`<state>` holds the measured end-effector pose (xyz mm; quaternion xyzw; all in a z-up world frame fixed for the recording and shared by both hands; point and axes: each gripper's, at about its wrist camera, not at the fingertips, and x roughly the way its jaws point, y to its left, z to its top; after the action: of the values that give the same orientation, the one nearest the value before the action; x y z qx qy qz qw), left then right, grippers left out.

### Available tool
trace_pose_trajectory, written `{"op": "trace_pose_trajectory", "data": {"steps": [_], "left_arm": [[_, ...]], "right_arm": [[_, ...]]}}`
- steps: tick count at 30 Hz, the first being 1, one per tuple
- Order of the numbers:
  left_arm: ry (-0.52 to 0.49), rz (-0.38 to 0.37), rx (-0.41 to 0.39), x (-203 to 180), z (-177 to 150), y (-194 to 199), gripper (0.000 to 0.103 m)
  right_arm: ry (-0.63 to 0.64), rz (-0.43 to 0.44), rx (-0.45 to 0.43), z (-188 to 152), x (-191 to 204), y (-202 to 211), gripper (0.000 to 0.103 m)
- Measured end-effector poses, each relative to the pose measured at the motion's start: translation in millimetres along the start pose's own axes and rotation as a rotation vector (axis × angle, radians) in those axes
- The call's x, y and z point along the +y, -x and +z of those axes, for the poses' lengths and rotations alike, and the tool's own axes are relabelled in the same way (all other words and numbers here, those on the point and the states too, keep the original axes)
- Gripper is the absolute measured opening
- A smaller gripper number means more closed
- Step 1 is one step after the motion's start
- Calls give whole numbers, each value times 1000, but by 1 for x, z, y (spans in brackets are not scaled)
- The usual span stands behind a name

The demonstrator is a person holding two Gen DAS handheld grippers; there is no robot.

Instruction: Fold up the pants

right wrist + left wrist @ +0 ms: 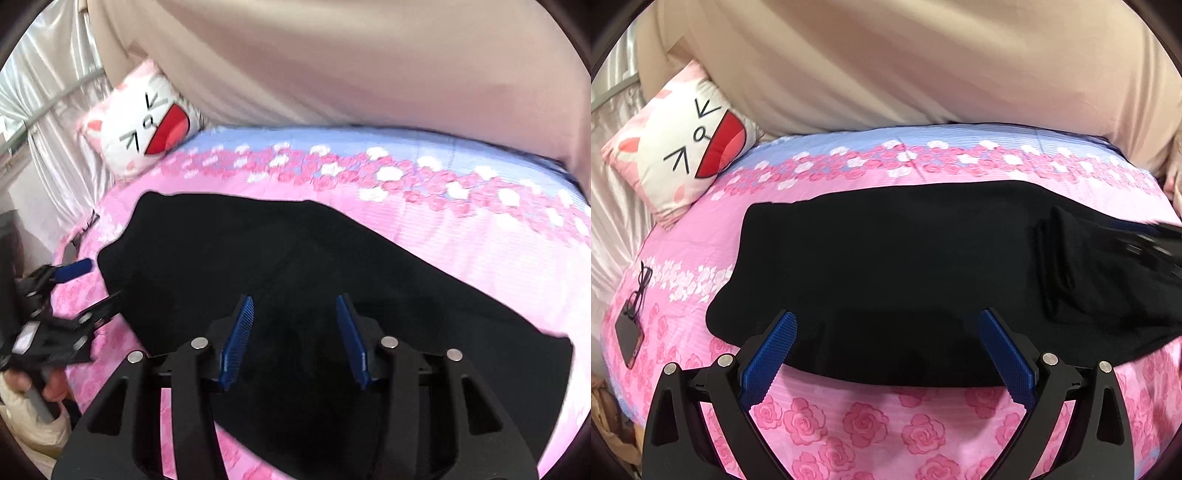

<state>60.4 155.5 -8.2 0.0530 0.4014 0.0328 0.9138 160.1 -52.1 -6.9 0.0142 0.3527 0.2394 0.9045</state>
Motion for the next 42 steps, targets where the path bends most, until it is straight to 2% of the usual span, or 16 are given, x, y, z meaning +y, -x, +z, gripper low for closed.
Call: {"op": "trace_pose_trajectory", "data": {"steps": [5, 7, 11, 13, 15, 16, 19, 21, 24, 27, 30, 32, 34, 37, 40, 42], "left_arm": [[-14, 6, 8, 0, -4, 0, 98], [-7, 8, 18, 3, -3, -4, 98], [2, 10, 29, 7, -3, -9, 98], [6, 11, 29, 8, -1, -12, 98], [10, 10, 32, 8, 0, -14, 98], [15, 6, 33, 7, 1, -14, 98], [8, 5, 27, 2, 6, -11, 98], [-2, -2, 12, -3, 11, -6, 98], [-28, -35, -34, -16, 22, 9, 98], [-50, -83, -69, -36, 35, 20, 98], [-98, -135, -94, -75, 48, 17, 98], [-137, -141, -79, -102, 52, 3, 98], [-171, -101, -34, -126, 53, -17, 98], [-185, -44, 27, -144, 46, -44, 98], [-182, -31, 87, -145, 37, -64, 98], [-170, -43, 81, -141, 32, -64, 98]], "right_arm": [[2, -5, 68, 13, -3, -44, 47], [19, -25, 74, 12, 1, -57, 43], [-2, -47, 20, 19, 7, -47, 15], [-10, -22, -1, 25, 10, -44, 15], [12, -10, 72, 24, 13, -66, 15], [34, -15, 68, 20, 16, -73, 16], [44, -6, 49, 22, 24, -67, 36], [36, 10, 9, 21, 25, -48, 37], [-37, 30, -109, 9, 1, 9, 35], [-119, -109, -195, -16, -47, 71, 33], [-218, -289, -197, -47, -100, 113, 30], [-298, -300, -185, -65, -129, 126, 30], [-342, -243, -187, -74, -141, 129, 30], [-276, -191, -121, -71, -137, 101, 30], [-261, -286, -8, -82, -164, 59, 17], [-342, -230, -51, -83, -174, 70, 15]]}}
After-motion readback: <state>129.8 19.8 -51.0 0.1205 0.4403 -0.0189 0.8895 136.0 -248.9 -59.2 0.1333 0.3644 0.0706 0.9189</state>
